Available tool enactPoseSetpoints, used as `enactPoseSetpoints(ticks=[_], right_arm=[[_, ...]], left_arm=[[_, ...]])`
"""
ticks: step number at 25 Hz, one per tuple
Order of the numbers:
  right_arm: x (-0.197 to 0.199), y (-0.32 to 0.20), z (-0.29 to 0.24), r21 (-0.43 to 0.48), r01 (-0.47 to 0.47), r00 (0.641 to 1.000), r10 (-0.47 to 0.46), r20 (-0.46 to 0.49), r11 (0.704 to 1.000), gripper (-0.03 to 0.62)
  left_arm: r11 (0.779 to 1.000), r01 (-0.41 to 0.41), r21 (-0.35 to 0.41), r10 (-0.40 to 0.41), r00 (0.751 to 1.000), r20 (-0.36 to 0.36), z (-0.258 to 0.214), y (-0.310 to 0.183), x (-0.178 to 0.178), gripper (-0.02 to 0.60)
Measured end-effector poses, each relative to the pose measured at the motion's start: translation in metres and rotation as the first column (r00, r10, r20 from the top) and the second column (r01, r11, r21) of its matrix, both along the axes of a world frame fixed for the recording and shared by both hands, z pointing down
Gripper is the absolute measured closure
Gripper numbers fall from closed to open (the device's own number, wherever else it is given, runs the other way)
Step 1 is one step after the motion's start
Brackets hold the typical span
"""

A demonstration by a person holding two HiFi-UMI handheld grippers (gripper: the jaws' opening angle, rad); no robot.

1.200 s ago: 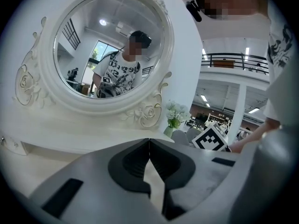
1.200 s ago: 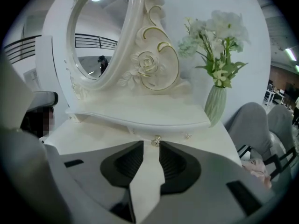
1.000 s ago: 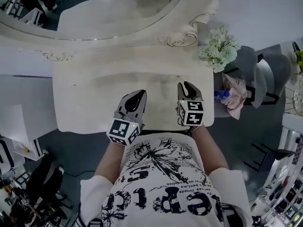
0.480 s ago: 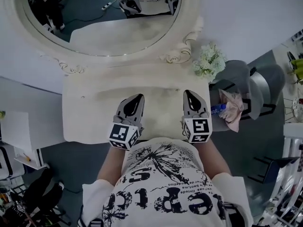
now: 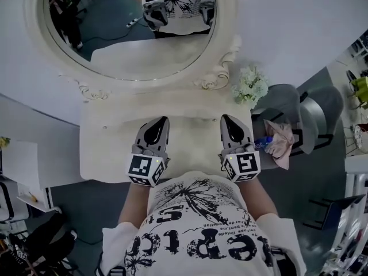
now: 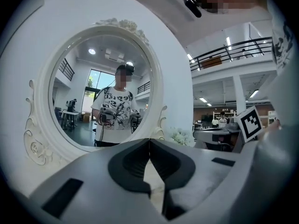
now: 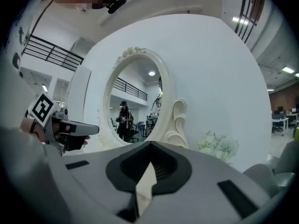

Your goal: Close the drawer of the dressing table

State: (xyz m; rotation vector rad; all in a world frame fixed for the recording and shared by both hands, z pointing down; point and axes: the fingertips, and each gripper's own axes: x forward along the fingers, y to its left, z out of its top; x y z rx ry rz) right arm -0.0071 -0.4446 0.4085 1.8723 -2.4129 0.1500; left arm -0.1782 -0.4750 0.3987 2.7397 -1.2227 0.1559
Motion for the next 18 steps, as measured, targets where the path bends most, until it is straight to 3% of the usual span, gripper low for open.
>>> enactPoseSetpoints(ticks=[18], right_arm=[[-0.014, -0.006, 0.012, -0.037, 0.041, 0.999, -0.042, -0.017, 0.998, 0.579]], left_arm=[[1.000, -0.030, -0.002, 0.030, 0.999, 0.022, 0.008, -0.002, 0.008, 0.563]])
